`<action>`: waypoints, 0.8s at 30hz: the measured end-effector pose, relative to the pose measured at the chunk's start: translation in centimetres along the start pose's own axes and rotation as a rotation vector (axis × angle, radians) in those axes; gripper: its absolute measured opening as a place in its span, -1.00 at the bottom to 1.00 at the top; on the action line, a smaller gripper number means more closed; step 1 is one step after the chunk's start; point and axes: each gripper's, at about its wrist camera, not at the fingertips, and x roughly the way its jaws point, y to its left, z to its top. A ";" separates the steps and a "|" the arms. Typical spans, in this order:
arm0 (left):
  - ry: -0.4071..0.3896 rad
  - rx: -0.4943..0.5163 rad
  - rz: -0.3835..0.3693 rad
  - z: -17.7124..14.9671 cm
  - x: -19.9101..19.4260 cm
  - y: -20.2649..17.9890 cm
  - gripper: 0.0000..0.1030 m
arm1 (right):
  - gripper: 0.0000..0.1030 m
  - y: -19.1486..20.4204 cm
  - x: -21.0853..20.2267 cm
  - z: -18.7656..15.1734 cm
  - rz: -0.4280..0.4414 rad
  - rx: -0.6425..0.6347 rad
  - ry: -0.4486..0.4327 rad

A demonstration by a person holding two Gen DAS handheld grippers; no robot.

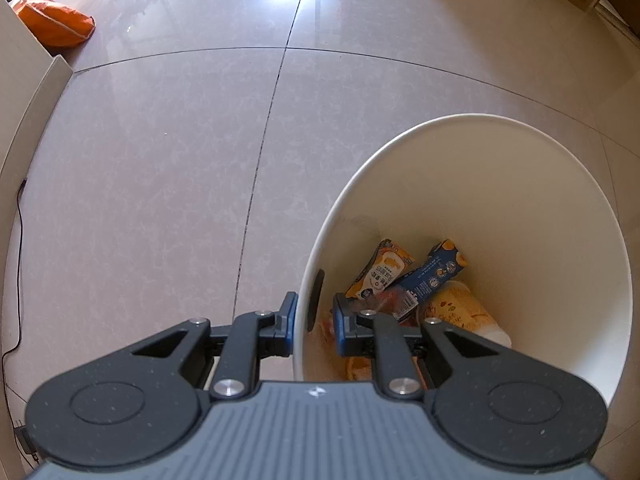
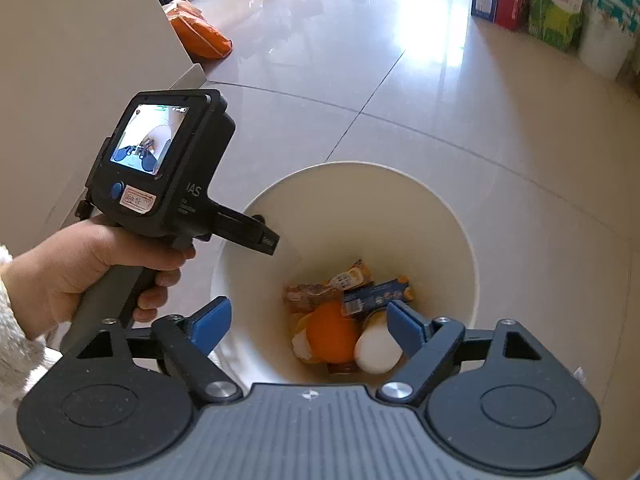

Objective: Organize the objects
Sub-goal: 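Carry the orange over the bin and open the right tool, then lower the right tool onto the clear plastic wrappers and close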

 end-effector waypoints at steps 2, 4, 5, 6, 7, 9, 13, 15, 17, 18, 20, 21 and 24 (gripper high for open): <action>0.000 0.000 -0.001 0.0 0.0 0.0 -0.68 | 0.77 -0.3 -0.2 -0.3 -0.033 -0.013 -0.011; 0.000 -0.002 -0.003 0.0 0.0 0.0 -0.68 | 0.79 -1.3 -0.5 -0.9 -0.060 -0.011 -0.014; 0.001 -0.004 -0.003 0.0 0.0 0.0 -0.68 | 0.80 -1.8 -0.5 -1.4 -0.073 -0.004 -0.015; 0.001 -0.005 -0.003 0.0 0.0 0.0 -0.68 | 0.80 -2.4 -0.4 -1.9 -0.089 0.005 -0.016; 0.001 -0.004 -0.002 0.0 0.0 0.0 -0.68 | 0.80 -2.9 -0.3 -2.4 -0.107 0.018 -0.016; 0.002 -0.005 -0.003 0.0 0.0 0.0 -0.68 | 0.80 -4.5 -0.4 -3.4 -0.150 0.055 -0.019; 0.004 -0.011 -0.007 0.1 0.0 0.1 -0.68 | 0.80 -8.8 -1.4 -6.0 -0.273 0.151 -0.047; 0.003 -0.008 -0.005 0.1 0.0 0.1 -0.68 | 0.80 -11.6 -1.9 -7.3 -0.314 0.212 -0.042; 0.002 -0.008 -0.005 0.0 0.0 0.1 -0.68 | 0.80 -14.3 -2.2 -8.7 -0.338 0.274 -0.015; 0.001 -0.009 -0.005 0.0 0.0 0.1 -0.68 | 0.80 -15.7 -2.2 -9.5 -0.344 0.304 0.000; 0.000 -0.007 -0.001 0.0 0.0 0.0 -0.68 | 0.81 -18.4 -2.4 -11.2 -0.366 0.368 0.016; 0.000 -0.006 0.001 0.0 0.0 0.0 -0.68 | 0.86 -19.7 -2.4 -12.0 -0.378 0.393 0.026; 0.002 -0.009 -0.004 0.0 0.0 0.0 -0.68 | 0.90 -23.5 -1.6 -14.6 -0.406 0.482 0.068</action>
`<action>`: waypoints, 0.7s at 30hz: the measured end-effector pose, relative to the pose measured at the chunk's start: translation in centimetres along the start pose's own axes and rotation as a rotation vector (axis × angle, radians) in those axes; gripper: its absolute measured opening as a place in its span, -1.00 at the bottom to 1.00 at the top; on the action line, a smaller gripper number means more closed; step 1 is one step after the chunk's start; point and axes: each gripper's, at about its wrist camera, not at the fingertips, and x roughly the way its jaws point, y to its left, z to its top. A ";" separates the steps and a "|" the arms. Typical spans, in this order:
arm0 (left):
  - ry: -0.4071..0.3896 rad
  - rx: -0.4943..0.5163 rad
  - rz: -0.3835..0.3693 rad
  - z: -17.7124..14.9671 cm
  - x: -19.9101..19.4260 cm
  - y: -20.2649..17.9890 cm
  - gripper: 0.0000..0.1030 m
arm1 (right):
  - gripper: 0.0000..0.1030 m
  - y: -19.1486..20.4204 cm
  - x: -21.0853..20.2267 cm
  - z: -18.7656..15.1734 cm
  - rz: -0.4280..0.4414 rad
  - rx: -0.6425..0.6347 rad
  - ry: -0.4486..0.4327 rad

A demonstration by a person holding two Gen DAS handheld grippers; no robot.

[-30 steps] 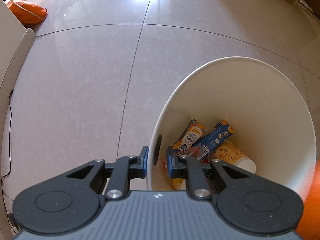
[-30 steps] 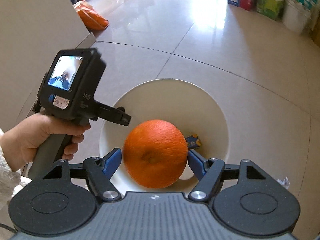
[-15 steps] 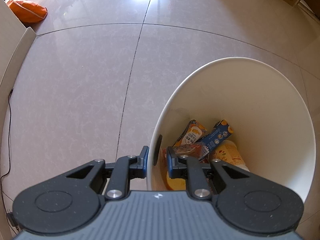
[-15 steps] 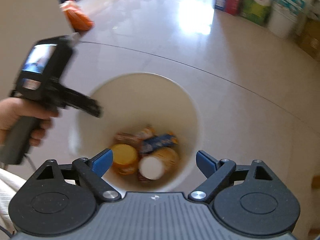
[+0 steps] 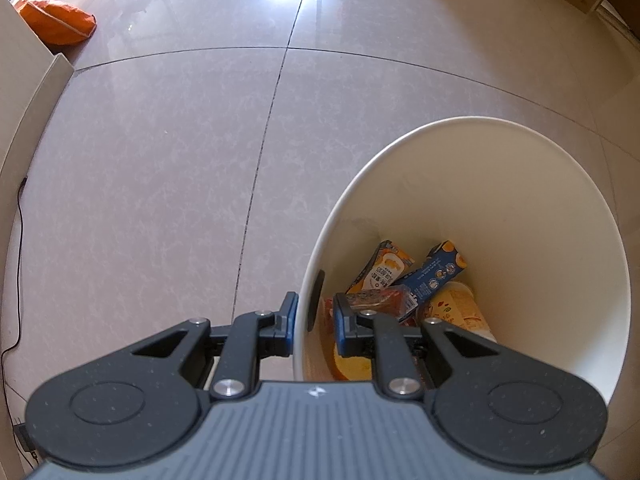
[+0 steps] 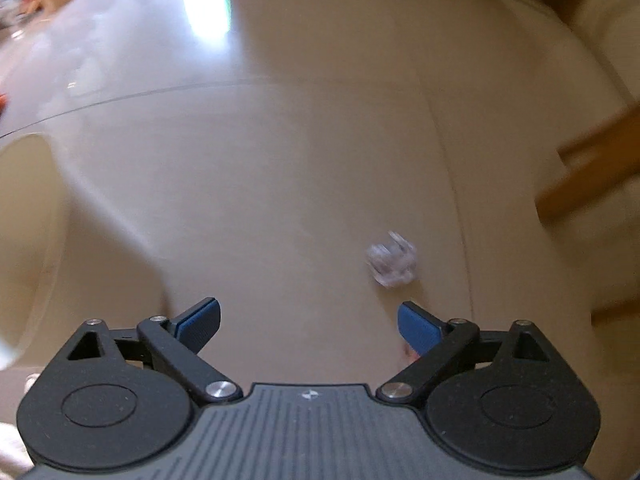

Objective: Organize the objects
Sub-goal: 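Lower the right tool onto the clear plastic wrappers and close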

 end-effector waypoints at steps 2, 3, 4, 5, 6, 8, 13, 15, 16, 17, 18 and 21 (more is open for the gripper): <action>0.001 -0.002 -0.005 0.0 0.0 0.1 -0.68 | 0.90 -2.2 2.0 -0.5 -0.010 0.054 0.032; 0.000 -0.001 -0.005 0.0 -0.1 0.1 -0.68 | 0.90 -3.3 2.8 -0.9 -0.023 0.080 0.035; 0.000 0.000 -0.005 0.0 -0.1 0.1 -0.68 | 0.90 -4.2 3.6 -1.3 -0.049 0.096 0.035; -0.001 0.001 -0.001 0.0 -0.1 0.1 -0.68 | 0.90 -4.7 4.4 -1.7 -0.072 0.103 0.039; -0.001 0.002 0.001 0.0 -0.1 0.1 -0.68 | 0.90 -5.5 5.2 -2.0 -0.081 0.115 0.050; 0.002 -0.005 -0.001 0.1 0.0 0.2 -0.68 | 0.90 -6.8 7.0 -2.3 -0.052 0.162 0.089; -0.002 -0.003 0.003 0.1 0.0 0.1 -0.68 | 0.90 -10.5 10.2 -3.1 -0.031 0.314 0.106; -0.003 -0.003 0.004 0.0 0.0 0.0 -0.68 | 0.89 -11.9 11.3 -3.7 -0.056 0.349 0.092; -0.002 -0.003 0.004 0.0 0.0 0.0 -0.68 | 0.89 -12.7 12.0 -4.0 -0.070 0.360 0.101; -0.002 -0.003 0.003 0.0 0.0 0.0 -0.68 | 0.87 -13.1 12.9 -4.3 -0.081 0.365 0.114; -0.002 -0.004 0.002 0.0 -0.1 0.1 -0.68 | 0.82 -13.4 13.5 -4.4 -0.084 0.369 0.127; -0.004 0.000 0.005 0.0 -0.1 0.0 -0.68 | 0.79 -14.4 15.6 -5.0 -0.059 0.404 0.151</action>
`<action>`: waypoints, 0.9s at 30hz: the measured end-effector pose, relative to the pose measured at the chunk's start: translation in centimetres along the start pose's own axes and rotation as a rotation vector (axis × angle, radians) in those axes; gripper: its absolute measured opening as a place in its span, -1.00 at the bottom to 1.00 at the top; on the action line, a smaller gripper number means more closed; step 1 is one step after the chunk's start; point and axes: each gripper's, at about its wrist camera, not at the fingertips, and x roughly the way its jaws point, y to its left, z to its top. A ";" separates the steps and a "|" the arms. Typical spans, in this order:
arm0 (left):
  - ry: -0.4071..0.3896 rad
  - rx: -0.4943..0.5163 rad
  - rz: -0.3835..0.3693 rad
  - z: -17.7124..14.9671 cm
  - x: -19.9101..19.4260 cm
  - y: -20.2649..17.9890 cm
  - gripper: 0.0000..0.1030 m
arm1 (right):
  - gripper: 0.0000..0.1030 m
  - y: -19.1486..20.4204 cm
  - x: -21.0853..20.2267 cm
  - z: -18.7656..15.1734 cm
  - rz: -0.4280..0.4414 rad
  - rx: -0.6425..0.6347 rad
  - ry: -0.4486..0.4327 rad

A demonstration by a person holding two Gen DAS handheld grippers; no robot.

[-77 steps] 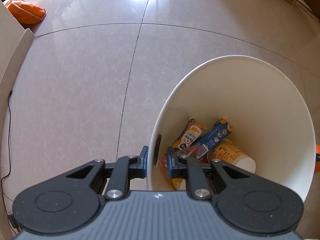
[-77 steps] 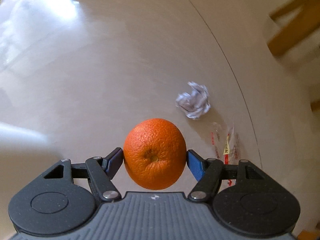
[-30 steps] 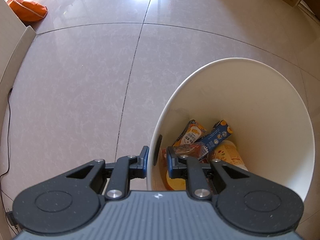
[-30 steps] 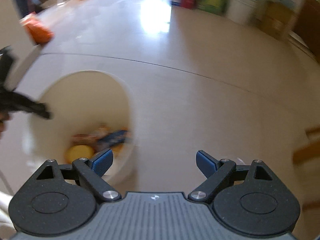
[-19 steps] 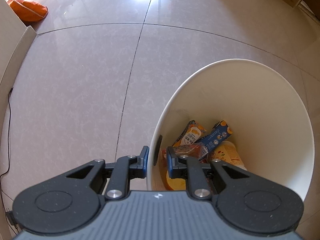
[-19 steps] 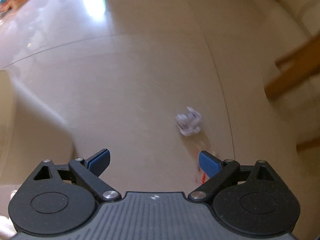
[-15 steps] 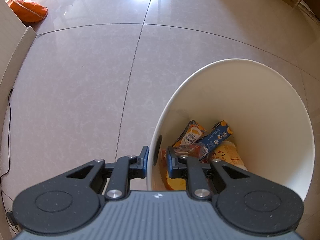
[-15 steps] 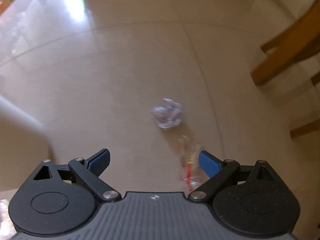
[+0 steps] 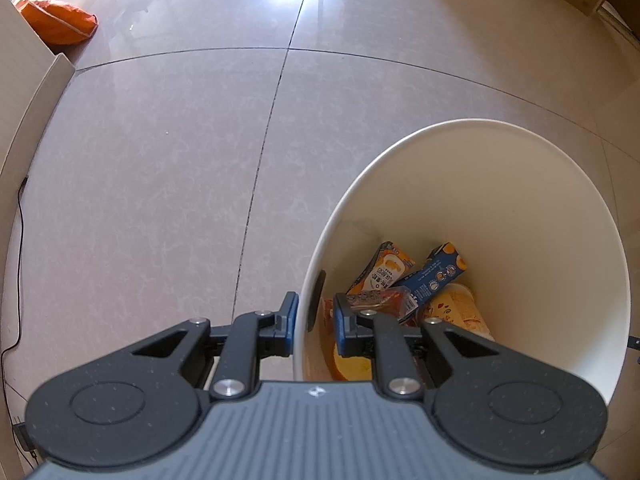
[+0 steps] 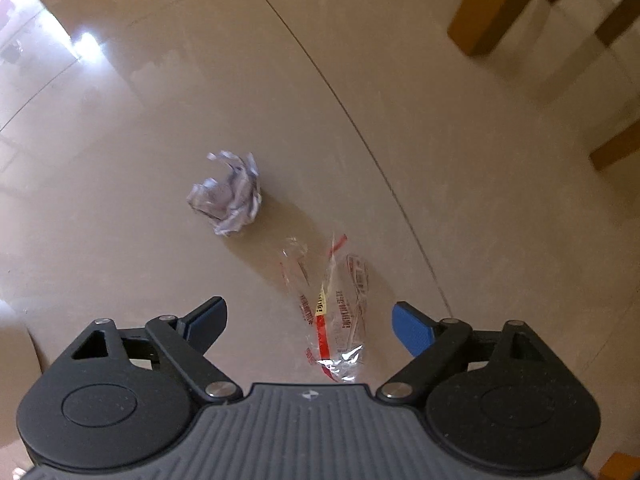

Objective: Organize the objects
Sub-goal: 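Lower the right tool onto the clear plastic wrappers and close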

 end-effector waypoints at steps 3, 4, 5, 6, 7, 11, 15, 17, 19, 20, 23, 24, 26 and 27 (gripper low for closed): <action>0.000 0.001 0.004 0.0 0.0 -0.1 -0.68 | 0.74 -0.3 2.2 -0.1 0.021 -0.006 0.024; 0.000 0.001 0.004 0.0 0.0 -0.1 -0.68 | 0.71 -0.2 2.9 -0.2 0.021 -0.012 0.037; 0.001 0.000 0.002 0.0 0.0 -0.1 -0.68 | 0.71 -0.2 3.6 -0.3 0.018 -0.020 0.047; 0.001 -0.002 0.000 0.0 0.0 -0.1 -0.68 | 0.70 -0.2 4.3 -0.4 0.014 -0.025 0.058; 0.002 -0.005 -0.002 0.0 0.0 -0.1 -0.68 | 0.69 -0.2 5.1 -0.6 0.003 -0.032 0.071; 0.001 -0.003 0.000 0.0 0.0 0.0 -0.68 | 0.60 0.1 7.5 -1.1 -0.027 -0.063 0.104; 0.002 0.001 0.007 0.1 0.0 -0.1 -0.68 | 0.55 0.2 8.7 -1.2 -0.040 -0.065 0.103; 0.002 0.003 0.010 0.1 0.0 -0.2 -0.68 | 0.50 0.2 8.9 -1.2 -0.035 -0.056 0.102; 0.000 0.005 0.013 0.0 0.0 -0.3 -0.68 | 0.45 0.1 9.2 -1.0 -0.042 -0.049 0.100; 0.000 0.006 0.014 0.0 0.0 -0.3 -0.68 | 0.45 0.0 9.4 -1.0 -0.043 -0.046 0.097; 0.000 0.005 0.016 0.0 0.0 -0.4 -0.68 | 0.21 -0.1 10.0 -1.0 -0.041 -0.034 0.107; 0.001 0.006 0.016 0.0 0.0 -0.5 -0.68 | 0.13 -0.2 10.0 -1.0 -0.034 -0.026 0.104; 0.001 0.004 0.017 0.0 0.0 -0.5 -0.68 | -0.03 -0.3 10.0 -0.9 -0.024 -0.011 0.104; 0.001 0.004 0.017 0.0 0.0 -0.4 -0.68 | -0.11 -0.2 10.0 -0.8 -0.025 -0.008 0.107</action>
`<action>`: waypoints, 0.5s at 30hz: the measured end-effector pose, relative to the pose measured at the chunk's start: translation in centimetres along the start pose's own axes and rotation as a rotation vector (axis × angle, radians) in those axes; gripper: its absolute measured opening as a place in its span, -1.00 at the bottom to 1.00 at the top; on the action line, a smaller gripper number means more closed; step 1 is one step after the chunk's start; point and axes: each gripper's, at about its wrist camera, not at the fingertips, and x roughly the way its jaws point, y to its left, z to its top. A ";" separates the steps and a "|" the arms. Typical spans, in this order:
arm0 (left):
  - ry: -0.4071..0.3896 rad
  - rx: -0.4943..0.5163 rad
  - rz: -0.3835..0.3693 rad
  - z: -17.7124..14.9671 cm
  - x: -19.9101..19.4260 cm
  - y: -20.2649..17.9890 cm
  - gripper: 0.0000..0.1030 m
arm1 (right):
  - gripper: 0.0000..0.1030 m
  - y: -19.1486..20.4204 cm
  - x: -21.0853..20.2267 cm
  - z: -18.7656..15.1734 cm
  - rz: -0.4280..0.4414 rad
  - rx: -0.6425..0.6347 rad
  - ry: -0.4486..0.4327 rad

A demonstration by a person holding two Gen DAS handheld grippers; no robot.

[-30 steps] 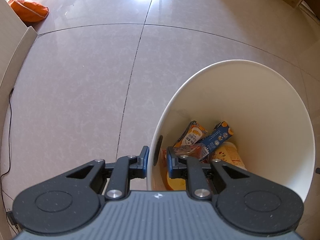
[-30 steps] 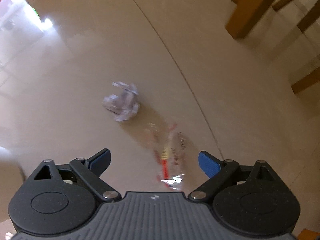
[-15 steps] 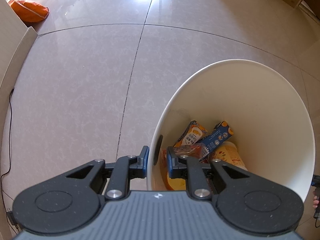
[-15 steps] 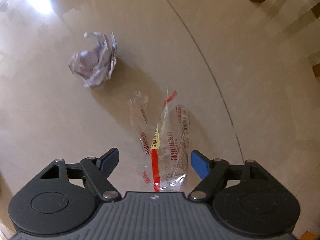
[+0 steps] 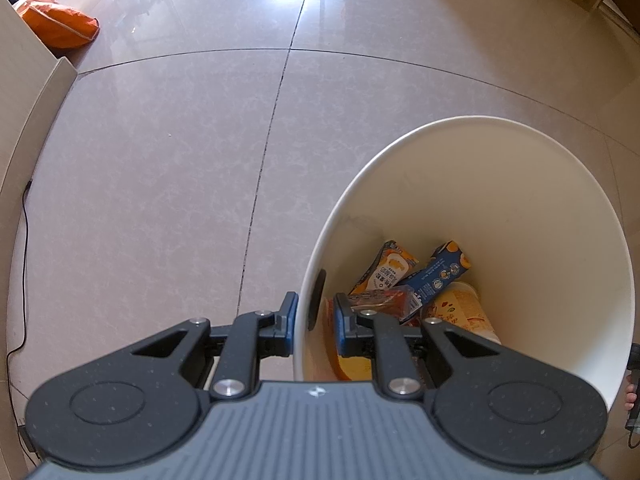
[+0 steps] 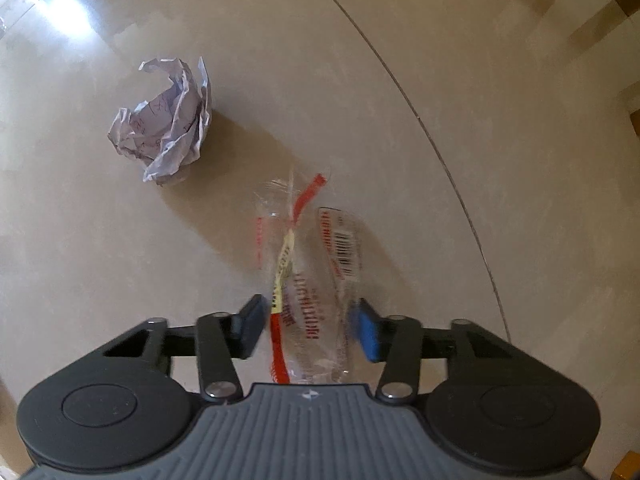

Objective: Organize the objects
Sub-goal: 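Lower the right tool onto the clear plastic wrappers and close, then carry the wrappers over the bin and open the right tool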

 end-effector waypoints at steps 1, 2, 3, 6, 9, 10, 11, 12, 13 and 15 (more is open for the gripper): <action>-0.001 0.001 0.000 0.0 0.0 0.0 -0.68 | -0.18 0.0 -0.1 0.1 -0.001 0.003 0.002; -0.001 0.002 0.000 0.0 0.0 0.0 -0.68 | -0.21 0.1 -0.2 0.1 0.002 0.006 0.003; -0.002 0.002 0.000 0.0 0.0 0.0 -0.68 | -0.27 0.2 -0.4 0.2 0.003 0.008 0.006; -0.001 0.001 0.000 0.0 0.0 0.0 -0.68 | -0.34 0.8 -1.1 0.3 -0.006 0.002 0.015; 0.000 0.007 -0.006 -0.1 0.0 0.0 -0.68 | -0.37 1.6 -1.8 1.0 -0.004 -0.012 0.017; 0.002 0.003 -0.010 0.0 0.0 0.1 -0.68 | -0.37 1.8 -2.1 1.1 -0.006 -0.016 0.017; 0.004 0.001 -0.015 0.0 0.0 0.2 -0.68 | -0.38 2.1 -2.6 1.2 -0.004 -0.020 0.019; 0.006 0.003 -0.017 0.0 0.0 0.3 -0.68 | -0.38 2.6 -3.2 1.3 -0.001 -0.029 0.023; 0.006 -0.001 -0.020 0.1 0.1 0.4 -0.68 | -0.38 3.2 -3.7 1.4 0.003 -0.039 0.020; 0.009 -0.003 -0.025 0.1 0.1 0.6 -0.68 | -0.38 4.0 -5.0 1.6 0.010 -0.060 0.021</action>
